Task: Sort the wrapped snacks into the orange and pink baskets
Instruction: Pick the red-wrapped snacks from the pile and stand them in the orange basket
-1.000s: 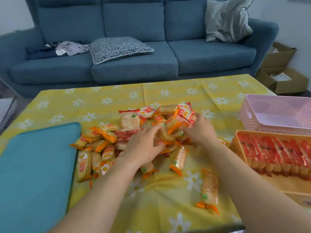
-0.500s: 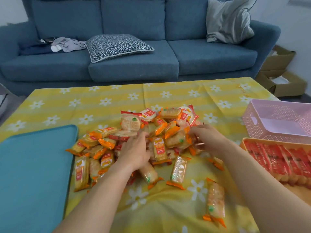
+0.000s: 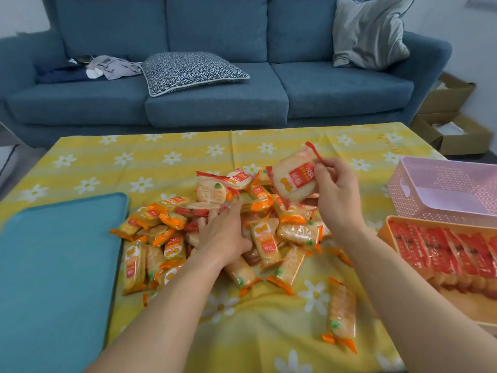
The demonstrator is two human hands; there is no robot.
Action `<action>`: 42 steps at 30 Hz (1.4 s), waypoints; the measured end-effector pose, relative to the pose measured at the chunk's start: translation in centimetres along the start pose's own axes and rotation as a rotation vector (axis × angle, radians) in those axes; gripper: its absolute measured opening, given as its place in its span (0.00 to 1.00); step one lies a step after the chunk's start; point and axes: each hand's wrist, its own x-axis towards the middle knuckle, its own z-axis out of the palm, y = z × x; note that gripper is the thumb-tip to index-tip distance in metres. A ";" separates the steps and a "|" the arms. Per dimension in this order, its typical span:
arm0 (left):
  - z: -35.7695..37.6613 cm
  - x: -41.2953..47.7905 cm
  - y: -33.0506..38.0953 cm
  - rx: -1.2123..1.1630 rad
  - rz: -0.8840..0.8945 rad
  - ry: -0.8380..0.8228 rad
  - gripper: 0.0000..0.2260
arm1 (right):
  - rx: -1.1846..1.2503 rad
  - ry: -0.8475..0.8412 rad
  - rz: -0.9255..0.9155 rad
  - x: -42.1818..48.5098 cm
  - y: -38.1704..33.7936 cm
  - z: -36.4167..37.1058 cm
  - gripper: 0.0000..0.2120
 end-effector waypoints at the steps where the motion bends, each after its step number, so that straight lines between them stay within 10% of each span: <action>1: -0.5 0.0 0.2 -0.071 -0.024 0.040 0.35 | 0.058 -0.071 0.074 -0.3 -0.1 0.5 0.07; 7: -2.9 -0.1 -1.0 -0.463 0.083 0.171 0.03 | -0.127 -0.185 0.183 -0.5 0.8 1.5 0.08; 13: -6.0 -1.0 -2.5 -1.077 -0.142 0.246 0.05 | -0.248 -0.112 0.086 0.0 1.0 0.8 0.08; 19: -6.3 -1.5 -3.5 -1.318 -0.146 -0.026 0.15 | 0.058 -0.345 0.136 -2.2 0.4 4.3 0.05; 22: -6.4 -2.1 -3.7 -1.235 -0.077 -0.141 0.30 | -0.037 -0.247 0.118 -3.4 1.1 6.7 0.09; 25: -6.4 -2.1 -5.3 -1.134 -0.077 -0.030 0.20 | -0.096 -0.225 0.132 -3.8 1.2 8.4 0.13; 28: -7.7 -1.4 -8.8 -1.253 -0.306 0.238 0.14 | -0.278 -0.269 0.022 -3.6 1.3 9.2 0.07; 33: -9.2 -1.5 -13.1 -1.455 -0.475 0.468 0.14 | -1.001 -0.879 -0.418 -5.1 3.2 11.9 0.46; 42: -9.3 -1.3 -14.0 -1.475 -0.497 0.413 0.20 | -1.278 -0.870 -0.410 -3.7 3.9 15.9 0.48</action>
